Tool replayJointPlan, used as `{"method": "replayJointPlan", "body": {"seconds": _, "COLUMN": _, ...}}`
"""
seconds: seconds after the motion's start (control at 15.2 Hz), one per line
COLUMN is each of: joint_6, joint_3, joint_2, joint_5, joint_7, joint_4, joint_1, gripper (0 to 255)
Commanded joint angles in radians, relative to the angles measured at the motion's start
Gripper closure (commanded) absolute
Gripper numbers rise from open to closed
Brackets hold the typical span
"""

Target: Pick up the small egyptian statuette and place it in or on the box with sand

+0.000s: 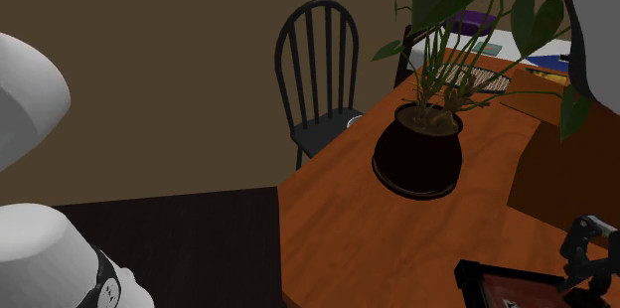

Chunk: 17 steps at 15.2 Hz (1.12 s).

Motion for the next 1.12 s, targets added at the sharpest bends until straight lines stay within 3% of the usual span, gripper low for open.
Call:
{"method": "replayJointPlan", "body": {"seconds": 0.0, "joint_6": -0.004, "joint_3": -0.006, "joint_2": 0.029, "joint_5": -0.002, "joint_7": -0.018, "joint_4": 0.032, "joint_1": -0.011, "gripper": 255}}
{"method": "replayJointPlan", "body": {"seconds": 1.06, "joint_6": 0.121, "joint_3": -0.013, "joint_2": 0.16, "joint_5": -0.011, "joint_7": -0.016, "joint_4": 0.038, "joint_1": -0.006, "gripper": 255}}
